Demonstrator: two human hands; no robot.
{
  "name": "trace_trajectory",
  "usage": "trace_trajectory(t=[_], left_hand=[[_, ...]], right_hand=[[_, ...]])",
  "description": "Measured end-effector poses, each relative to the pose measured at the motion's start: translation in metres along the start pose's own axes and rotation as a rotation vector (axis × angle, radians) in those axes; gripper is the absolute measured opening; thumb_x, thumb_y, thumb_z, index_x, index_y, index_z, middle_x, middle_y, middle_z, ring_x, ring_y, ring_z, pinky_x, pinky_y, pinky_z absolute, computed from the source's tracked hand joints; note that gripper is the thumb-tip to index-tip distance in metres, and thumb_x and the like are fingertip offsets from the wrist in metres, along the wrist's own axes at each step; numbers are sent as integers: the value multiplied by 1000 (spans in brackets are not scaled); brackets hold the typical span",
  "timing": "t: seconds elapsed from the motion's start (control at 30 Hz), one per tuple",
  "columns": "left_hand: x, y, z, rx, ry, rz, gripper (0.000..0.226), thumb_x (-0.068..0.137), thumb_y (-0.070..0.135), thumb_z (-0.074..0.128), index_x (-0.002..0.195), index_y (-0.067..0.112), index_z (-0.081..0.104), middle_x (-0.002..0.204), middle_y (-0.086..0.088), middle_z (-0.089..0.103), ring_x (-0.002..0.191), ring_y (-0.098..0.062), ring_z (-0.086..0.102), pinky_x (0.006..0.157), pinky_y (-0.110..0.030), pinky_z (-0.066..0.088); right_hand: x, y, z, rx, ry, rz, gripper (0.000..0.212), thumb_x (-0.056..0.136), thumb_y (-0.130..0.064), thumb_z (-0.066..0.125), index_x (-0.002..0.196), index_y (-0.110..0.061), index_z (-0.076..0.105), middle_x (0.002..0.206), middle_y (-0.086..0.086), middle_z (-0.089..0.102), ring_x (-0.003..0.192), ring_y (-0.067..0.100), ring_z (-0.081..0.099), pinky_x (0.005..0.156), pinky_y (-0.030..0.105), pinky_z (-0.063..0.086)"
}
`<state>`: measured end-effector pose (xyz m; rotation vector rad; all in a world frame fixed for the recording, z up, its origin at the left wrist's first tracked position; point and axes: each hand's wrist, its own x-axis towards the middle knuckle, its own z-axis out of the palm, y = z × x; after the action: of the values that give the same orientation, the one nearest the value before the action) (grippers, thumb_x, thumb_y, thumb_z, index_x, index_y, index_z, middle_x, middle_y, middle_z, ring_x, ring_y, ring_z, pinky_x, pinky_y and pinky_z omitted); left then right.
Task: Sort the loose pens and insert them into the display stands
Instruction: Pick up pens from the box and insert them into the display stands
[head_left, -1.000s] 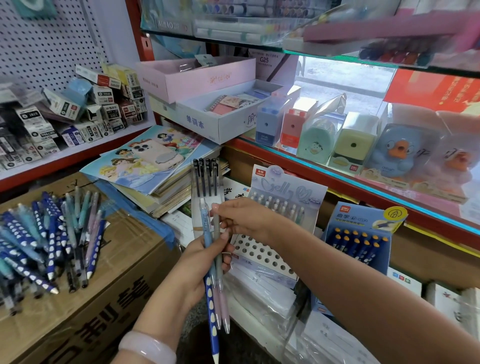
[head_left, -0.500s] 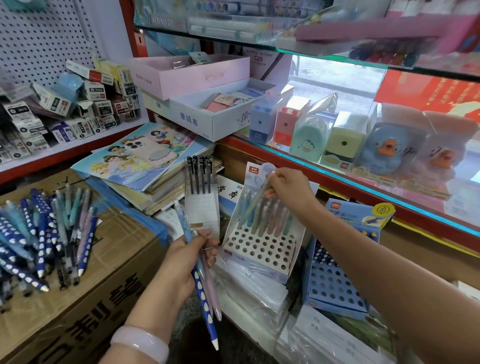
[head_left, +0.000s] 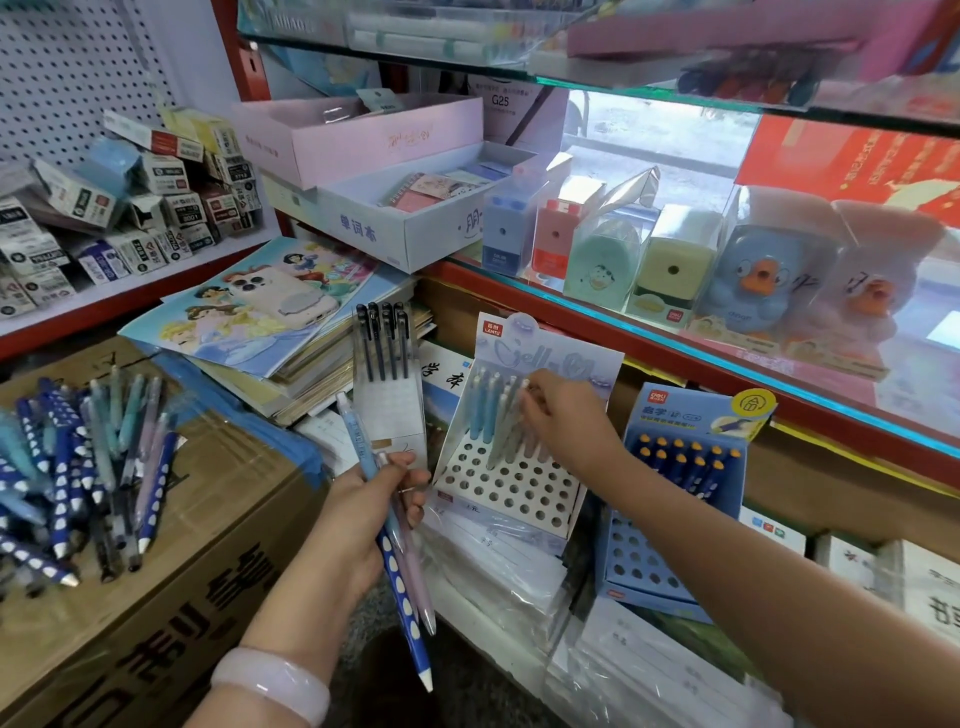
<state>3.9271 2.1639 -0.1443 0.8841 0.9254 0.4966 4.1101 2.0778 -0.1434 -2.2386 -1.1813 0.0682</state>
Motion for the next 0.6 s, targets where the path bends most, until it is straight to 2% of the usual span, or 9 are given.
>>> trace_trajectory(t=[0.1,0.23,0.37,0.43,0.5,0.6], left_hand=[[2,0,0,0,7,-2,13,94,2,46,89,4,58,68,-11,60,49,-15,49,39,-17,45],[4,-1,-1,-16,8,-4,14,94,2,46,88,5,58,66,-10,61,48,-15,50,39,-18,46],[3,-1,-2,-31,-11,0,14,94,3,46,90,4,58,62,-10,63,44,-14,55,41,-19,49],[1,-1,-2,-57,-37,-2,14,94,3,45,91,3,59,64,-11,64,44,-13,59,44,-20,52],[1,-1,-3,-88,-67,0,14,94,3,45,93,1,59,72,-14,65,47,-15,63,48,-22,55],[1,-1,-3,-136,-112,-1,16,95,1,44,99,-2,59,78,-19,66,57,-20,69,57,-28,58]], right_hand=[[4,-2,8,-72,-21,-23,22,99,-22,41,101,-7,56,82,6,61,71,17,55,68,30,46],[5,0,23,-136,-53,-17,21,99,-22,41,102,-9,57,91,6,59,84,19,54,82,34,44],[3,1,34,-109,-105,30,19,99,-20,40,99,-9,56,84,5,57,76,19,55,69,28,42],[2,1,38,-128,-93,24,19,100,-20,39,103,-8,55,85,4,58,77,19,57,67,27,41],[1,0,40,-144,-76,12,20,100,-19,39,112,-9,51,91,7,61,82,22,58,72,30,45],[1,0,46,-169,-49,3,23,99,-20,38,121,-14,41,104,12,62,95,30,61,85,44,49]])
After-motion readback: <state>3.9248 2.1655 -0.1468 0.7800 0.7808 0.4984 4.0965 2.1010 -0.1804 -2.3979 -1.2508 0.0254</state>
